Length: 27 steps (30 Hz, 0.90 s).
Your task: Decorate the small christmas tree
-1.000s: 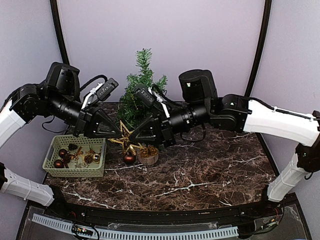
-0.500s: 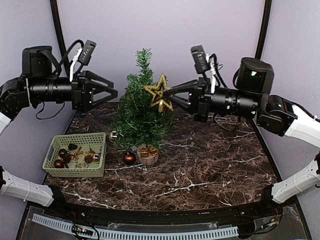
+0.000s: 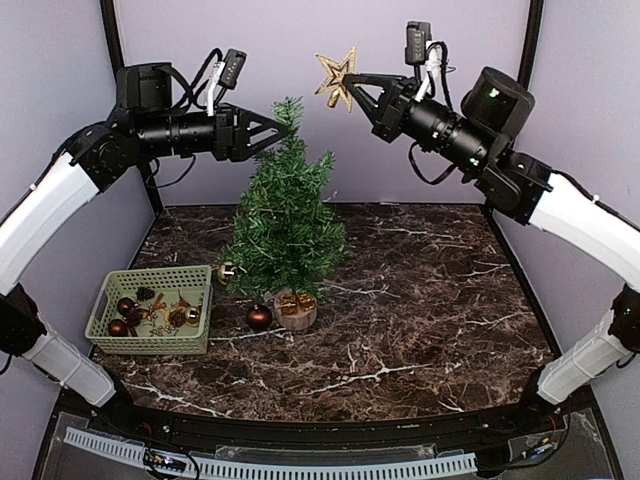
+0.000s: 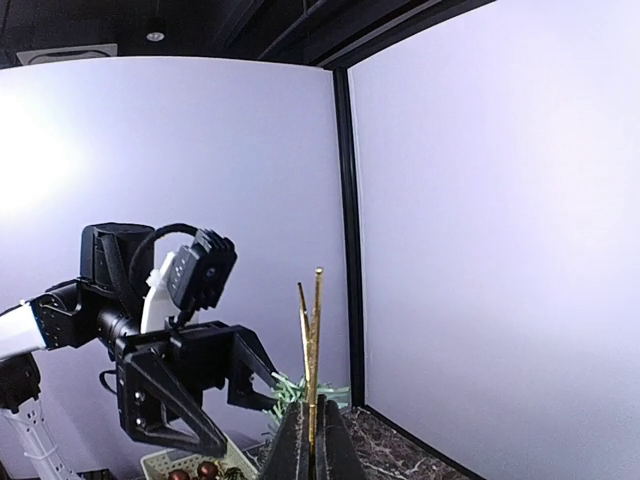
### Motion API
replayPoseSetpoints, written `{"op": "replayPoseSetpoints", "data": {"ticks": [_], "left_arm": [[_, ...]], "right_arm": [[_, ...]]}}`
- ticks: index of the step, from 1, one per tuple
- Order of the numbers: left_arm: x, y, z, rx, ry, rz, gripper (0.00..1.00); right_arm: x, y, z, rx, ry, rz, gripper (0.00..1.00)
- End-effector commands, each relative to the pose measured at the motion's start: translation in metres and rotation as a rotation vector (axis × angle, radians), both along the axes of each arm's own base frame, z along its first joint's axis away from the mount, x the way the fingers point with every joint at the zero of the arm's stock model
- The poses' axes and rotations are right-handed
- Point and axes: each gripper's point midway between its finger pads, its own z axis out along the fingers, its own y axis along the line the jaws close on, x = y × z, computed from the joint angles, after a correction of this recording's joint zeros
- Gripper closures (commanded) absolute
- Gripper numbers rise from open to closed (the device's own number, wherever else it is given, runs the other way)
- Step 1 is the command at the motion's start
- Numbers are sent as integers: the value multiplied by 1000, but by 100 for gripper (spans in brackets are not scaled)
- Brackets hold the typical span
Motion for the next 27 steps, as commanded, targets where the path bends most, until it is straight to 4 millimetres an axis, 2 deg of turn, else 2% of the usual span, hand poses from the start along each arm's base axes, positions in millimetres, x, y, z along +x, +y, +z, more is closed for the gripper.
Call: {"op": "replayPoseSetpoints", "data": {"ticks": [1, 5, 7, 12, 16, 23, 27], "left_arm": [[-1, -1, 34, -61, -79, -33, 25], [10, -5, 34, -68, -72, -31, 28], [13, -6, 35, -74, -73, -34, 36], [12, -11, 35, -89, -70, -75, 63], [10, -13, 30, -85, -68, -94, 76], [15, -15, 23, -75, -48, -90, 75], [20, -15, 20, -68, -44, -70, 66]], "right_arm": [[-2, -1, 43, 96, -74, 64, 100], [9, 8, 49, 106, -62, 101, 100], [14, 14, 50, 101, -54, 118, 100], [19, 24, 52, 99, -39, 157, 100], [23, 33, 52, 98, -20, 192, 100], [32, 48, 45, 84, 17, 224, 100], [38, 54, 39, 66, 37, 224, 100]]}}
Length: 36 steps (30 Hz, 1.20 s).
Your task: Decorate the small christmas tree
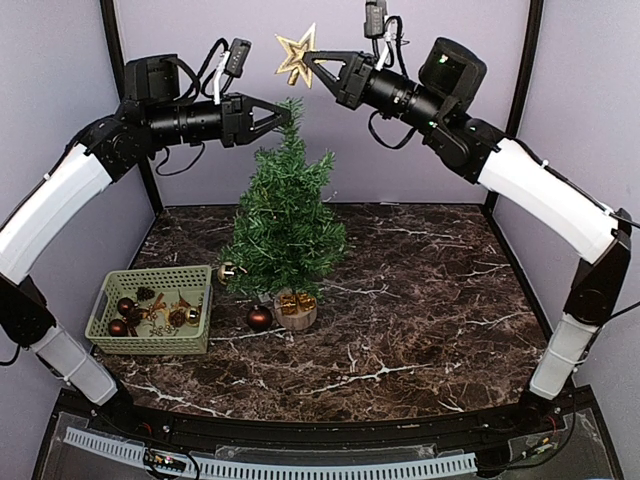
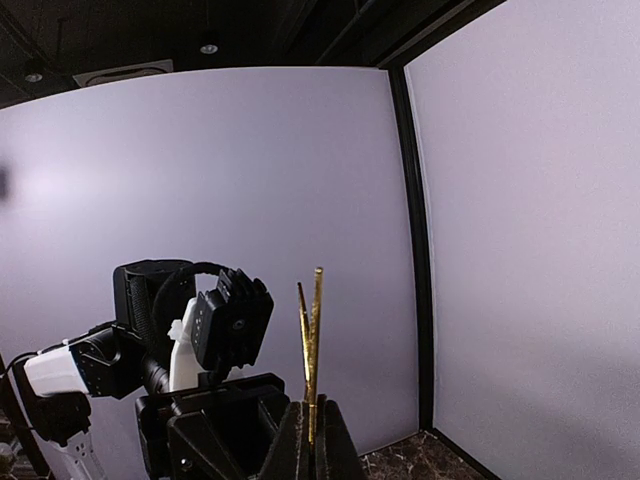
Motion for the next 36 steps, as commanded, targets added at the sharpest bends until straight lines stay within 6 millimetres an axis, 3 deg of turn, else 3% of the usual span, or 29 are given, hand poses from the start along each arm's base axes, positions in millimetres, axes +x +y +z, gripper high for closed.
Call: {"op": "replayPoseSetpoints", "data": {"ticks": [1, 5, 18, 36], "left_arm": [[3, 0, 7, -16, -27, 0, 65], [3, -2, 7, -19, -30, -10, 67], [5, -5, 4, -17, -30, -18, 99], [2, -2, 4, -20, -34, -14, 100]], "right_arm": [[0, -1, 9, 11, -1, 17, 100], [3, 1, 6, 3, 8, 12, 100], [11, 5, -4, -32, 37, -7, 100], [7, -8, 2, -26, 25, -37, 100]]}}
